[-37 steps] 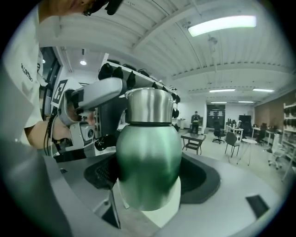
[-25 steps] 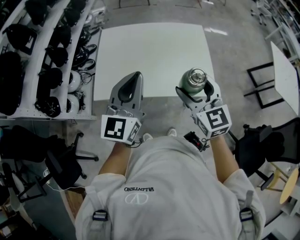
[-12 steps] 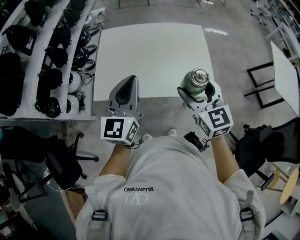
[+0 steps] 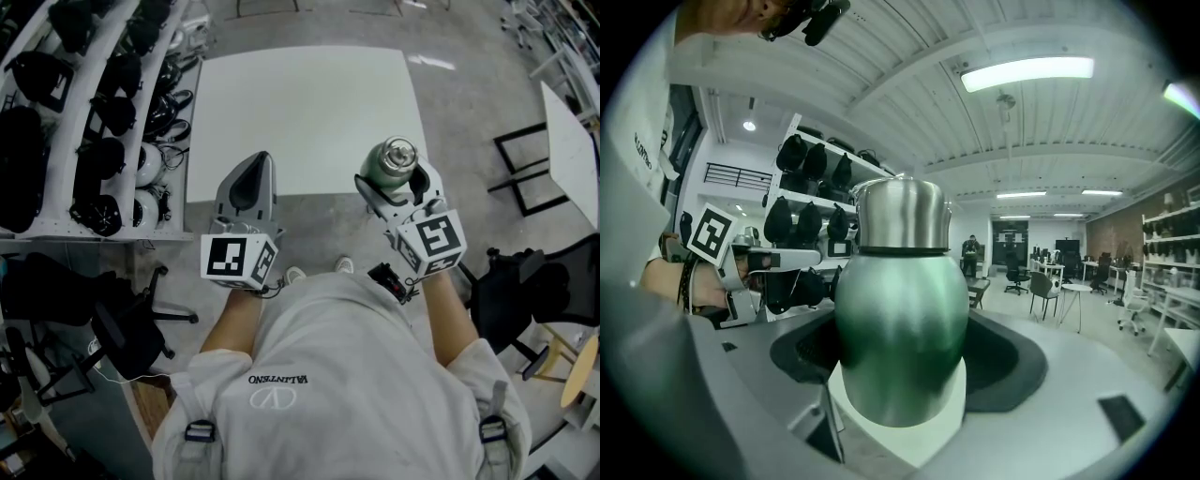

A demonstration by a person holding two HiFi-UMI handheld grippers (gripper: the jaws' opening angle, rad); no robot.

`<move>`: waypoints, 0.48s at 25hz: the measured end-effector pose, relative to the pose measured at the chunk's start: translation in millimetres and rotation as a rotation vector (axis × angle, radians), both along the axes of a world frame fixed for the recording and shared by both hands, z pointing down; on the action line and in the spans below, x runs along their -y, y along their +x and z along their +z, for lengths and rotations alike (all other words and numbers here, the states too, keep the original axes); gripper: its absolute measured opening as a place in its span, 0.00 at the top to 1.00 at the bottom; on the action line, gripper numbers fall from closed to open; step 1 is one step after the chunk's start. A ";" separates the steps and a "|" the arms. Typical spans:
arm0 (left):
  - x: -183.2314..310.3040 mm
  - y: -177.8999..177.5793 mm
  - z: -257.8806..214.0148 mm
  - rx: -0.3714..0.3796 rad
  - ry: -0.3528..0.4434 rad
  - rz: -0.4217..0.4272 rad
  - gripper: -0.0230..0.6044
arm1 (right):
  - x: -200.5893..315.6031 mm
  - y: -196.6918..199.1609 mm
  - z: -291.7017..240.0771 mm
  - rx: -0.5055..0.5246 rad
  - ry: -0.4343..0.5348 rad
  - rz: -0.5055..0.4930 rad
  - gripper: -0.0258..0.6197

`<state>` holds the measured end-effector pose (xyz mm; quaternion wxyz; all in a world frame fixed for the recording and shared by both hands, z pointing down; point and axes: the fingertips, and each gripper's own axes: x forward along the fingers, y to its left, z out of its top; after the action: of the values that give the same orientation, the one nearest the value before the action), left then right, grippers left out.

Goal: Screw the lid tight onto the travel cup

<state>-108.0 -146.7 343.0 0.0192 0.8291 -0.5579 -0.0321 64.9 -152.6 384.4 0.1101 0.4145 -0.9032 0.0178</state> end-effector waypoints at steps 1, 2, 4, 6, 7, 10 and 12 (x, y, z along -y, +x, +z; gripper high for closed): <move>-0.2 -0.6 1.1 0.000 -0.004 -0.004 0.96 | -0.3 0.3 0.2 -0.001 -0.001 0.001 0.36; -0.4 -1.0 2.3 0.000 -0.008 -0.007 0.96 | -0.7 0.5 0.5 -0.003 -0.002 0.001 0.36; -0.7 -1.5 4.2 -0.002 -0.013 -0.011 0.96 | -1.1 0.5 1.0 -0.006 -0.001 0.002 0.36; -1.0 -1.4 5.3 -0.003 -0.016 -0.012 0.96 | -1.6 0.5 1.1 -0.008 0.000 0.001 0.36; -1.3 -1.2 5.7 -0.003 -0.017 -0.012 0.96 | -1.9 0.7 1.3 -0.008 0.000 0.000 0.36; -1.6 -1.8 6.4 -0.002 -0.017 -0.013 0.96 | -2.4 0.7 2.3 -0.004 -0.003 0.000 0.36; -1.2 -3.1 7.0 0.000 -0.018 -0.017 0.96 | -1.9 0.7 2.2 -0.001 -0.002 0.001 0.36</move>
<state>-111.1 -145.6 349.9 0.0264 0.8242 -0.5650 -0.0275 65.7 -150.7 386.6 0.1109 0.4147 -0.9030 0.0187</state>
